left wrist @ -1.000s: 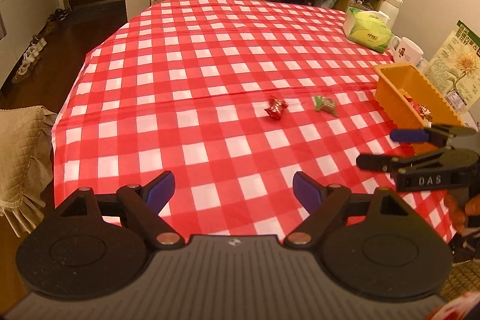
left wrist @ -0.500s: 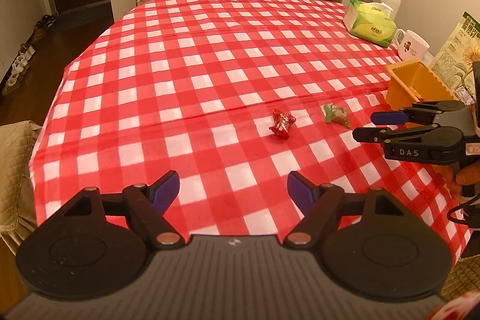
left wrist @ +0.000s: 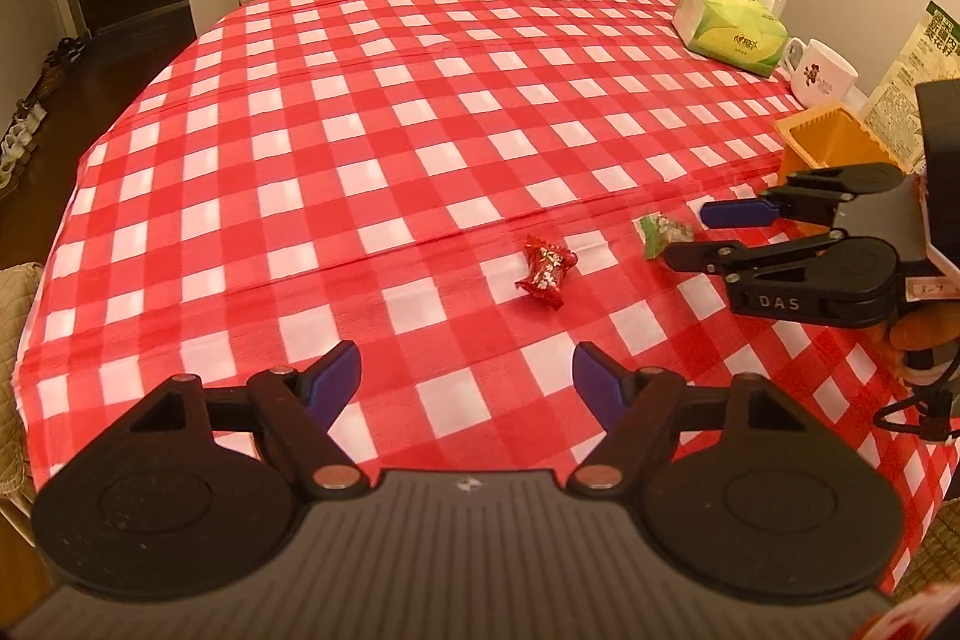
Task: Organize snacks
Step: 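Grasp the green-wrapped candy with the right tool while the left tool grasps the red candy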
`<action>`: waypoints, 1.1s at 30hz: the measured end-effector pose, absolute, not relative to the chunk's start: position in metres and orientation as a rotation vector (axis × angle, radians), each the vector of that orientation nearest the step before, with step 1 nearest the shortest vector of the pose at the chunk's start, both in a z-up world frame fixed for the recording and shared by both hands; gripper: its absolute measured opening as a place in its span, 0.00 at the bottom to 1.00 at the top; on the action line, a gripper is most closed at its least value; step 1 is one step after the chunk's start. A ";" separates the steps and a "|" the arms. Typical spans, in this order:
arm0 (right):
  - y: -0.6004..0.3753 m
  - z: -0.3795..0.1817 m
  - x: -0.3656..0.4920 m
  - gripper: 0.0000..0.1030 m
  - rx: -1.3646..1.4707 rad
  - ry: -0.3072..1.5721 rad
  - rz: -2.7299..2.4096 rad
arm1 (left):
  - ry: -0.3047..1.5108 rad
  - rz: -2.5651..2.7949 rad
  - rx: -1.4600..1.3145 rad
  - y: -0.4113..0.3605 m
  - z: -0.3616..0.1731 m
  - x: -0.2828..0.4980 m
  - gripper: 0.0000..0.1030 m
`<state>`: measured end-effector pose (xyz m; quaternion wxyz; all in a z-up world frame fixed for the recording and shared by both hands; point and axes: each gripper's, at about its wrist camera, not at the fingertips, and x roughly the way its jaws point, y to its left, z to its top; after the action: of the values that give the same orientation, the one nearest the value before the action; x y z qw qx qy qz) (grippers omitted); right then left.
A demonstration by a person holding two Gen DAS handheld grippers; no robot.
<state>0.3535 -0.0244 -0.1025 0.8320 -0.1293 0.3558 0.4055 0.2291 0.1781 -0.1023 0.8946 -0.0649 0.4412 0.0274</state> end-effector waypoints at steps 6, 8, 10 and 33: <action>-0.017 -0.106 0.358 0.31 -0.286 0.764 0.883 | 0.921 0.047 -0.129 0.177 -0.105 0.238 0.72; -0.016 -0.106 0.360 0.31 -0.277 0.769 0.887 | 0.926 0.043 -0.128 0.176 -0.107 0.241 0.71; -0.014 -0.106 0.361 0.32 -0.274 0.778 0.897 | 0.931 0.038 -0.126 0.175 -0.109 0.244 0.71; -0.002 -0.106 0.369 0.22 -0.267 0.772 0.964 | 0.946 -0.015 -0.092 0.160 -0.120 0.286 0.65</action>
<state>0.3687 -0.0017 -0.1057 0.8071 -0.1246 0.3609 0.4504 0.2861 0.1596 -0.1197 0.8891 -0.0441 0.4556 -0.0071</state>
